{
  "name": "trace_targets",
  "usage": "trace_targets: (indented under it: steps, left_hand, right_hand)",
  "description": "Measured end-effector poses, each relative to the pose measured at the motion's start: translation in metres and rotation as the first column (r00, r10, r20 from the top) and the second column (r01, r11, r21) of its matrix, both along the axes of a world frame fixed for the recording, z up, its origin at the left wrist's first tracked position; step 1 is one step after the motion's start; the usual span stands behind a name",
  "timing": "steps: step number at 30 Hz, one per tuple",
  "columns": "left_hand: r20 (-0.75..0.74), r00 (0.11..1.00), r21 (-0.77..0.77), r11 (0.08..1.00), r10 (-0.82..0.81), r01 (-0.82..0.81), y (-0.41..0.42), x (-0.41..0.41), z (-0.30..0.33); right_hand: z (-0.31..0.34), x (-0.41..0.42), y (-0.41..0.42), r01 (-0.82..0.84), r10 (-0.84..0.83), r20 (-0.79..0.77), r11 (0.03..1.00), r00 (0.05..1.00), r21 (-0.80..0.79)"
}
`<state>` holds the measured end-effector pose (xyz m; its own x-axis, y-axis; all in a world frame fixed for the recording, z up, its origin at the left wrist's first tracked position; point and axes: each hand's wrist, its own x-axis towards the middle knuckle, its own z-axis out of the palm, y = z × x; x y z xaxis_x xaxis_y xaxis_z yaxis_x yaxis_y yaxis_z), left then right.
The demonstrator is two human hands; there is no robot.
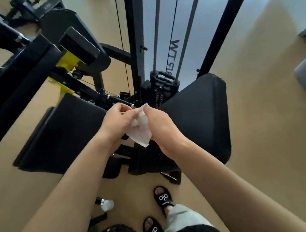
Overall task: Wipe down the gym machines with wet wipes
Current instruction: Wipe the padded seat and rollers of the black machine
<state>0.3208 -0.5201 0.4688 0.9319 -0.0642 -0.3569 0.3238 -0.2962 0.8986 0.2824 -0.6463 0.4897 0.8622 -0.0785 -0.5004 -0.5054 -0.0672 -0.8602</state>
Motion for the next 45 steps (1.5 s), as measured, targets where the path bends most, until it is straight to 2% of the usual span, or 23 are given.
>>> trace_targets:
  steps: [4,7,9,11,13,15,17,19,23,29,31,34,37,40,45]
  left_hand:
    - [-0.085,0.99,-0.196,0.976,-0.11,0.092,-0.046,-0.005,0.015]
    - [-0.105,0.99,-0.286,0.956,-0.092,0.059,-0.079,-0.005,0.018]
    - [-0.09,0.994,-0.279,0.96,-0.061,0.033,-0.1,-0.005,0.014]
    - [0.007,0.999,-0.119,0.991,-0.053,0.054,-0.12,-0.007,0.009]
    - [0.154,0.986,0.096,0.994,-0.065,0.05,-0.141,-0.016,0.007]
    - [0.298,0.948,0.223,0.974,-0.108,0.041,-0.161,-0.032,0.005]
    - [0.412,0.891,0.307,0.95,-0.192,0.062,-0.177,-0.05,0.0]
    - [0.466,0.863,0.299,0.953,-0.196,0.055,-0.181,-0.066,-0.007]
    - [0.45,0.89,0.195,0.981,-0.074,-0.018,-0.174,-0.093,-0.014]
    - [0.426,0.901,0.216,0.976,-0.082,-0.013,-0.173,-0.115,-0.014]
    - [0.37,0.924,0.226,0.974,-0.092,0.006,-0.178,-0.115,-0.014]
    - [0.243,0.966,0.159,0.986,-0.086,0.048,-0.193,-0.098,-0.014]
    - [0.185,0.974,0.148,0.984,-0.131,0.104,-0.2,-0.066,-0.015]
    - [0.178,0.972,0.14,0.982,-0.153,0.128,-0.201,-0.06,-0.012]
    - [0.241,0.966,0.121,0.991,-0.088,0.06,-0.183,-0.138,-0.006]
  right_hand:
    - [0.028,-0.023,-0.049,-0.048,0.087,0.184,0.977,0.979,-0.205]
    - [0.046,-0.035,-0.087,0.012,0.125,0.321,0.919,0.939,-0.394]
    - [0.046,-0.035,-0.117,0.189,0.065,0.442,0.84,0.895,-0.508]
    - [0.036,-0.029,-0.149,0.354,-0.026,0.515,0.757,0.857,-0.55]
    - [0.016,-0.022,-0.175,0.374,-0.081,0.474,0.734,0.877,-0.567]
    - [-0.008,-0.017,-0.183,0.287,-0.087,0.357,0.781,0.93,-0.554]
    - [-0.029,-0.015,-0.179,0.214,-0.082,0.284,0.854,0.955,-0.474]
    - [-0.04,-0.017,-0.174,0.23,-0.106,0.3,0.879,0.948,-0.418]
    - [-0.048,-0.016,-0.176,0.267,-0.139,0.332,0.886,0.933,-0.38]
    - [-0.052,-0.015,-0.175,0.238,-0.102,0.322,0.876,0.941,-0.42]
    - [-0.051,-0.013,-0.175,0.23,-0.091,0.318,0.872,0.944,-0.431]
    - [-0.046,-0.012,-0.179,0.171,-0.022,0.3,0.861,0.954,-0.48]
    - [-0.036,0.003,-0.19,0.079,0.047,0.227,0.852,0.973,-0.517]
    - [-0.03,0.042,-0.203,0.09,-0.004,0.183,0.881,0.983,-0.465]
    - [-0.033,0.066,-0.2,0.112,-0.01,0.181,0.819,0.983,-0.563]
